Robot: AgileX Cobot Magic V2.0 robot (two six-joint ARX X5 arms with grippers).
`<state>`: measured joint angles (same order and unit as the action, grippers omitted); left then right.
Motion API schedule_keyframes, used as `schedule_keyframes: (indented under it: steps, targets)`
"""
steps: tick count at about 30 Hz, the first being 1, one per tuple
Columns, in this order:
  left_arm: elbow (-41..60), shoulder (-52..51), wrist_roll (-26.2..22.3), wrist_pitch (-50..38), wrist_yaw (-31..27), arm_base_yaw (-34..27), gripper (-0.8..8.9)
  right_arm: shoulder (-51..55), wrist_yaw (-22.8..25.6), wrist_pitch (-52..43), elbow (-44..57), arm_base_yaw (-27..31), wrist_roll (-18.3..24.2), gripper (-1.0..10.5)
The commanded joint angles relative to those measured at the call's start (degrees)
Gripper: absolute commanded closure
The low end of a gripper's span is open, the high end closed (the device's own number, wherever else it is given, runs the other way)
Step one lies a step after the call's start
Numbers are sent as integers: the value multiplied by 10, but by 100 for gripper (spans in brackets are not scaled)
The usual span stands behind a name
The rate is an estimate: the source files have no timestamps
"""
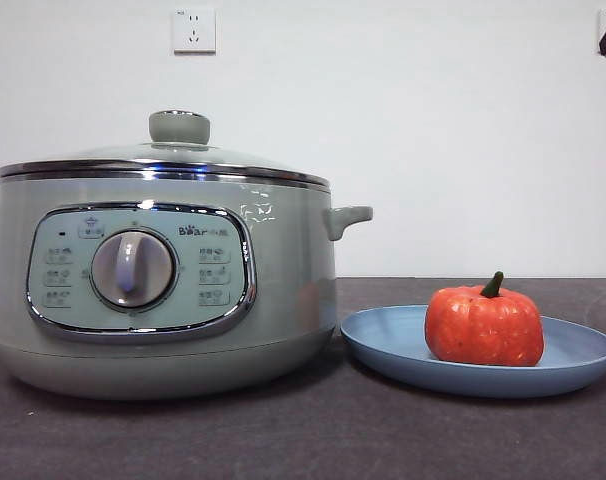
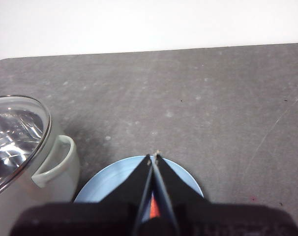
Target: Take the pumpkin out from the steamer,put the pumpkin in the blue plate,close the lid
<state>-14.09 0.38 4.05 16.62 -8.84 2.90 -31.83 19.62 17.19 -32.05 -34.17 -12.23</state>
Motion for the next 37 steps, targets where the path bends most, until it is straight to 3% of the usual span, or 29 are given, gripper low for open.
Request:
schedule_keyframes:
  steps: [1, 15, 20, 37]
  targets:
    - [40, -2, -3, -13, 6, -24, 817, 1, 2, 0, 3, 0, -3, 963]
    - [137, -2, 12, -55, 40, -39, 817, 1, 2, 0, 3, 0, -3, 963]
    - [139, -2, 36, -64, 49, -40, 817, 1, 2, 0, 3, 0, -3, 963]
    - [139, -2, 37, -63, 46, -40, 817, 1, 2, 0, 3, 0, -3, 963]
